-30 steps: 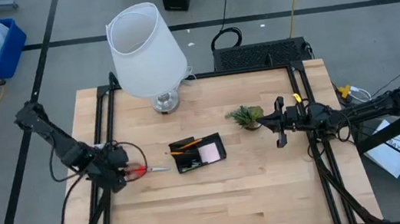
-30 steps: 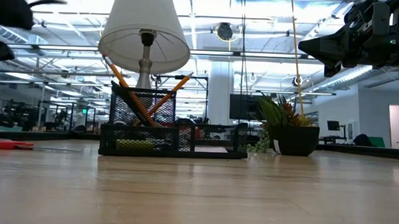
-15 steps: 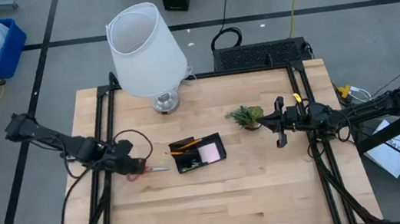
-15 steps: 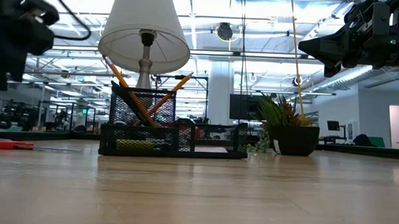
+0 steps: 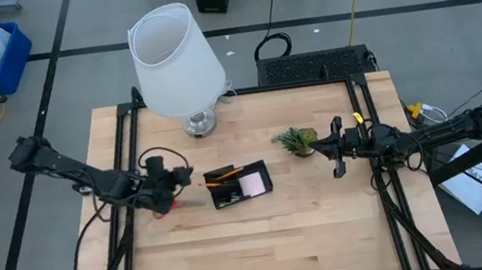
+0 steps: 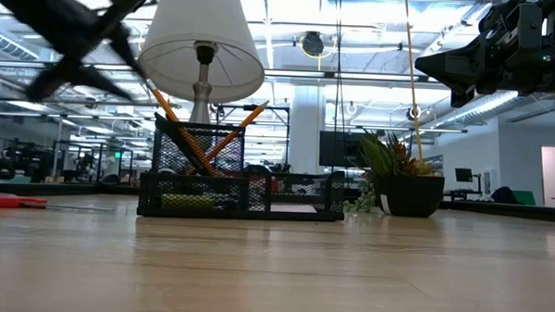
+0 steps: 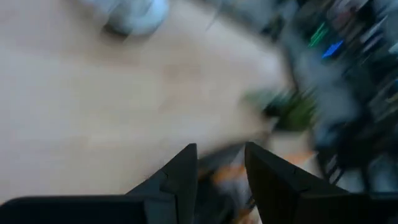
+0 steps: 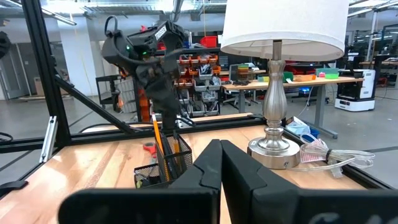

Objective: Pick and place office supplies into organizer
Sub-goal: Put the orange scissor into the black desk organizer

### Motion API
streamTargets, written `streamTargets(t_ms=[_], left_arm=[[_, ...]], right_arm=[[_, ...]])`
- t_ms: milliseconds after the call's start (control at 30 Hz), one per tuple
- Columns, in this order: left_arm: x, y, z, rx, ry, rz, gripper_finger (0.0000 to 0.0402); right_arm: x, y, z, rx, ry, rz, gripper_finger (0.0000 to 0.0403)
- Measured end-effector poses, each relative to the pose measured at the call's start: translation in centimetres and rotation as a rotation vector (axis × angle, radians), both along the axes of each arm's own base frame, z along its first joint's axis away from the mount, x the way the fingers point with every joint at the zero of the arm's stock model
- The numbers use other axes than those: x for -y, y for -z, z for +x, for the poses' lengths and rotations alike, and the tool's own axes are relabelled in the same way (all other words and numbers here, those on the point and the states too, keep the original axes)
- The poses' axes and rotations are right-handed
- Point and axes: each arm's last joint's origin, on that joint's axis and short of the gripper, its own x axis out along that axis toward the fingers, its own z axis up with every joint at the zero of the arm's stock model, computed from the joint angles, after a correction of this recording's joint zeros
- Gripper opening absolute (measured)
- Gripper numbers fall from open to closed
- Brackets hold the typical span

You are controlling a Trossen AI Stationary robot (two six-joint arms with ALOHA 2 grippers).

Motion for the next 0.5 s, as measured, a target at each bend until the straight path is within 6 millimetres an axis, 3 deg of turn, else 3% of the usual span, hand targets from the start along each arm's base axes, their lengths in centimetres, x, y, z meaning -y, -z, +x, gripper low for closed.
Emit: streamTargets(t_ms=[100, 200, 500], left_arm=[[0.3, 0.1, 2.1, 0.111, -0.085, 0.132, 0.0136], [0.2, 0.1, 4.0, 0.214, -0.151, 0.154, 0.0136], [0.4, -0.6, 8.6, 0.42, -0.064, 0.194, 0.0136]], right_arm=[[0.0, 0.0, 0.0, 0.0, 0.0, 0.0, 0.0], [0.0, 0.0, 0.0, -0.001, 0.0, 0.0, 0.0], [0.0, 0.0, 0.0, 0.0, 0.0, 0.0, 0.0]])
